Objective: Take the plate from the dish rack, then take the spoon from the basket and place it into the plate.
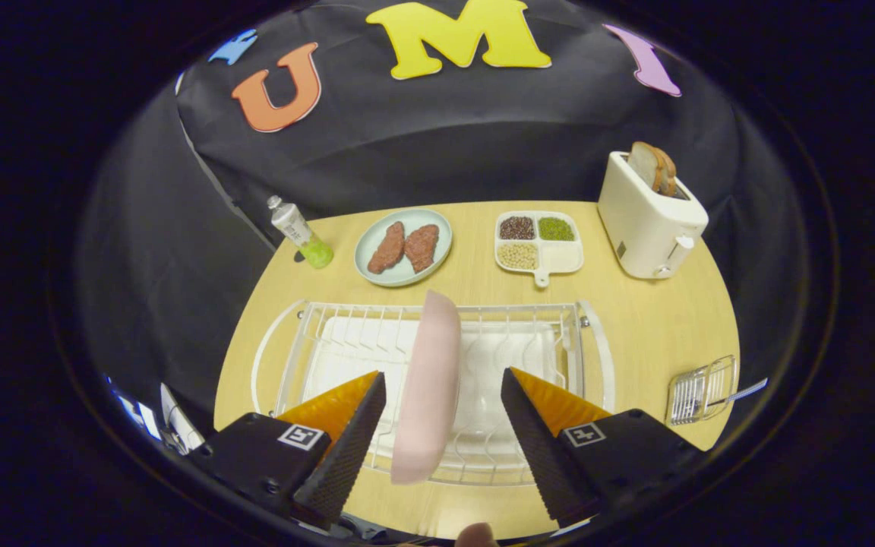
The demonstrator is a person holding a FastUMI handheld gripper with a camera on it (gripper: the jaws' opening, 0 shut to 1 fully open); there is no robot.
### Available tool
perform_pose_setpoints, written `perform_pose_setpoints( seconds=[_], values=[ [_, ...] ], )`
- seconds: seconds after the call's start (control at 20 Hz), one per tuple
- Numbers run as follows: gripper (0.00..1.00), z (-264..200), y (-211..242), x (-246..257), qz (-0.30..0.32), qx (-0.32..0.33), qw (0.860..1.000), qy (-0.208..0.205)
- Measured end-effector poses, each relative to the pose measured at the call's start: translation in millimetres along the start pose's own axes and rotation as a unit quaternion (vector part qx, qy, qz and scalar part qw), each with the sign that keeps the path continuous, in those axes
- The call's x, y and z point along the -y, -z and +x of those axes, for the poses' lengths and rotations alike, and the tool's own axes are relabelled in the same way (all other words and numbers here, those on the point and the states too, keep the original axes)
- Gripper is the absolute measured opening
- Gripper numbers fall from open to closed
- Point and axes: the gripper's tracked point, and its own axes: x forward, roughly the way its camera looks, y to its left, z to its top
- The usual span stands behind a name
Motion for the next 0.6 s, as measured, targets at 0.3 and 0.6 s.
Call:
perform_pose_setpoints(
  seconds=[0.3, 0.6],
  values=[
    [0.88, 24, 16, 3, 0.016, -0.039, 0.999, 0.005],
    [0.59, 41, 27, -3, 0.036, -0.066, 0.997, 0.018]
  ],
)
